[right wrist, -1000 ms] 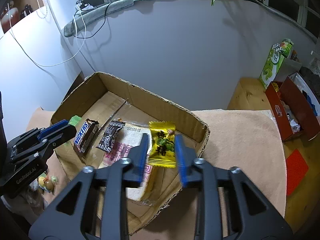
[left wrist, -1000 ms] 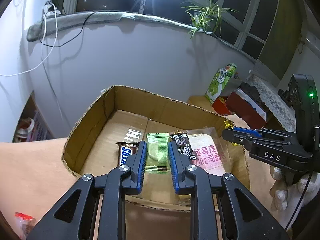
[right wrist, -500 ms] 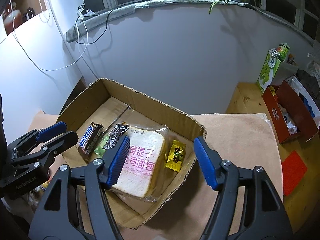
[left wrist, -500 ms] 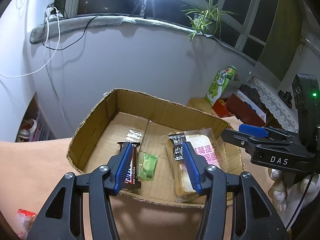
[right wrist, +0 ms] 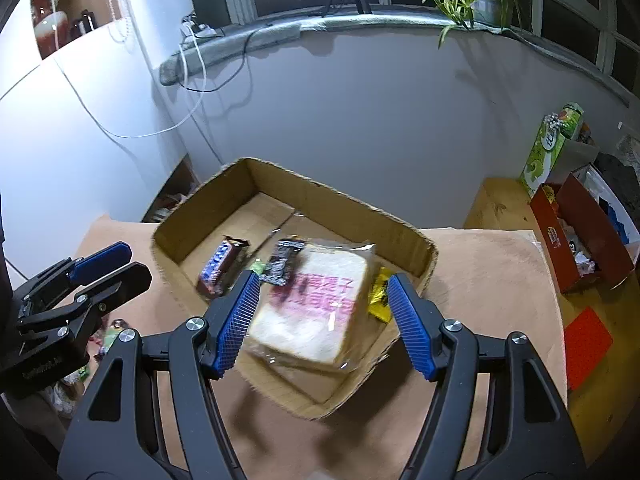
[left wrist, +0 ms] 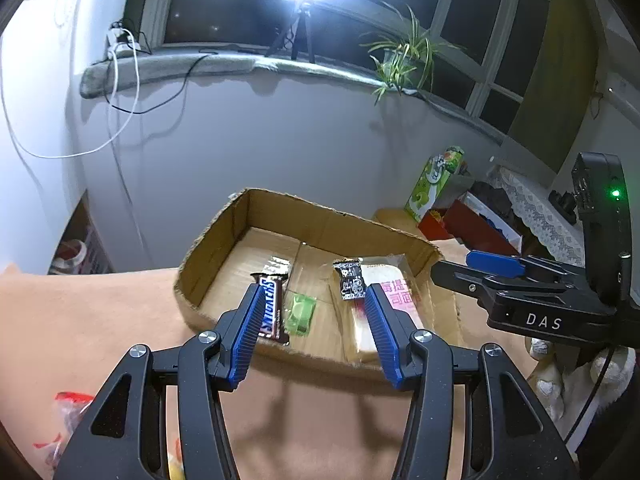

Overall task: Organize snacks
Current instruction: 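Open both grippers to release the green and yellow candies into the box, then move the left gripper to the red chocolate packet while the right moves to the orange-capped candy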

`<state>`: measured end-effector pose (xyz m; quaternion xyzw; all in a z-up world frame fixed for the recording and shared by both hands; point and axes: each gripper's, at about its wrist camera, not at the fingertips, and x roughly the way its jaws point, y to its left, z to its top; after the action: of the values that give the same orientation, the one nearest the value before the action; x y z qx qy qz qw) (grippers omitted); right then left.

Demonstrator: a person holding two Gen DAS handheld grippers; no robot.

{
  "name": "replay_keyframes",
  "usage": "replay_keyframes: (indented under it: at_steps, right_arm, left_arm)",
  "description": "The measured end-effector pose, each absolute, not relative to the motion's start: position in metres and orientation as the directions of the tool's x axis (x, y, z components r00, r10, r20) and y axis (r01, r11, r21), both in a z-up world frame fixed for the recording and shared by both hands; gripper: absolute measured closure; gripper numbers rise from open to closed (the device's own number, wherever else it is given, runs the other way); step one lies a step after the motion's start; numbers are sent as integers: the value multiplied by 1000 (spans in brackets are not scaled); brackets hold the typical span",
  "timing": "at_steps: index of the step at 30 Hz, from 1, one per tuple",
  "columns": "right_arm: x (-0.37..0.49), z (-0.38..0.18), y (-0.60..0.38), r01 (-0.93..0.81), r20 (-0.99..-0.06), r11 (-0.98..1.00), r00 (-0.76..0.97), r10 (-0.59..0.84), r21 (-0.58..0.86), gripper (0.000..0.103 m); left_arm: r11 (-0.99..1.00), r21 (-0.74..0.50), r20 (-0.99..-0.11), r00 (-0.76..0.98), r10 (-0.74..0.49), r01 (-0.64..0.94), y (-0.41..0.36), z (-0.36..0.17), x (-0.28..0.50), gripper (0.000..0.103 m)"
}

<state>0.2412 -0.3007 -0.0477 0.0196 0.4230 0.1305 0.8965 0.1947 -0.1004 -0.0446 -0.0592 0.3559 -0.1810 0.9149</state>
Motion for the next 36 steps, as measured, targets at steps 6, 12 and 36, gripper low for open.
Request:
replay_keyframes:
  at_steps: [6,12,36]
  right_arm:
    - [221,-45,-283,-268,-748,950,595,295,161,34]
    - [201,-48,-257,-330,-749,928,568,341,173,34]
    - [170,-101,-140,-519,-807,811,337,485,270,65]
  left_arm:
    - [928,-251,-604,705,-372,275,-78,-37,170,52]
    - [938,-262,-590,731,-343,228,-45,-34,149,52]
    - [946,-319,-634,756,-164,-62,100,-79,71,52]
